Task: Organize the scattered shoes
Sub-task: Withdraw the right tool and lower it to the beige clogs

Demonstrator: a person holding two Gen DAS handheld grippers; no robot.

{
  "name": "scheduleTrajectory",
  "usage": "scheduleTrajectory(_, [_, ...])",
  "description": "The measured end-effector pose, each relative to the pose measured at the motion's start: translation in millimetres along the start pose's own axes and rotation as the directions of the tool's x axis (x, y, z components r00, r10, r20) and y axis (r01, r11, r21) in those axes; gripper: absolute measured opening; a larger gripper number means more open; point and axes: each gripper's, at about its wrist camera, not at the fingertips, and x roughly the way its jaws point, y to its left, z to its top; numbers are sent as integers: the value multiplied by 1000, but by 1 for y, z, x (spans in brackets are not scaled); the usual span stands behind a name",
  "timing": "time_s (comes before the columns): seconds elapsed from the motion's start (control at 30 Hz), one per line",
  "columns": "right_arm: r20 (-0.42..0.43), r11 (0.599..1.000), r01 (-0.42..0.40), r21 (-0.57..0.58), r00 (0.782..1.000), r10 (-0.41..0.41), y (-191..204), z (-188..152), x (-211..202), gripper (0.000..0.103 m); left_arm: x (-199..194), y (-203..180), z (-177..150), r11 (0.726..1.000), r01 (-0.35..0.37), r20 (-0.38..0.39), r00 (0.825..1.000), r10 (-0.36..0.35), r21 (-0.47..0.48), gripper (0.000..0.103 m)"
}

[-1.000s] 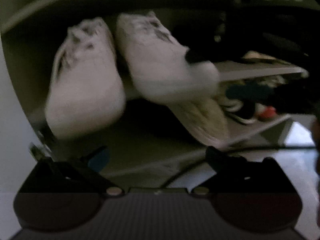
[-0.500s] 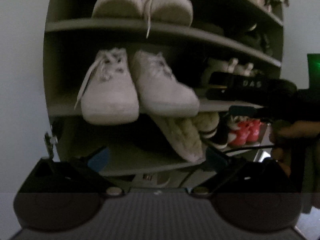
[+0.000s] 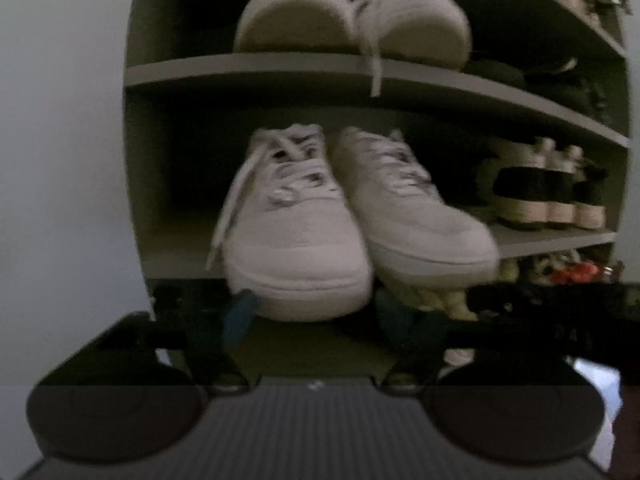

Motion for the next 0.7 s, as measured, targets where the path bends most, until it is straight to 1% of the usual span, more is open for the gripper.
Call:
scheduleTrajectory(0.1, [-10,998,-3,62,1000,4,-2,2,6,18,7,-1,7,1000,-6,-19,1000,6,-8,63])
scheduleTrajectory(0.2, [-28,996,-2,86,1000,5,1,7,16,17,14,-4,13,1000,-12,-39,999,12,-3,64])
scheduleTrajectory(0.3, [-47,984,-14,175,999,23,-4,7,30,17,31,-7,20,999,-18,-56,998,17,-31,64])
scheduleTrajectory(0.4, [-33,978,-73,195,996,81,-8,-10,35,17,41,-9,19,999,-21,-54,998,19,-42,66])
scheduleTrajectory(0.43, [-31,976,-94,195,994,102,-11,-20,29,17,41,-11,15,999,-22,-60,998,19,-39,70])
scheduleTrajectory(0.47, [-29,974,-115,194,992,123,-14,-29,23,17,38,-13,10,999,-15,-78,997,12,-35,73])
scheduleTrajectory(0.53, [-32,972,-145,183,988,154,-21,-51,4,17,28,-21,-6,1000,17,-96,995,-19,-23,89])
scheduleTrajectory(0.57, [-32,974,-146,173,988,154,-23,-60,-8,17,22,-25,-13,999,34,-98,995,-34,-2,92])
scheduleTrajectory(0.63, [-38,980,-129,149,990,136,-31,-90,-49,18,6,-34,-31,995,72,-112,992,-65,66,97])
scheduleTrajectory(0.67, [-58,986,-92,137,993,101,-40,-117,-85,18,-3,-40,-42,988,95,-128,989,-79,119,98])
scheduleTrajectory(0.7, [-92,989,-31,146,995,45,-52,-142,-116,18,-13,-45,-54,978,118,-147,985,-93,172,99])
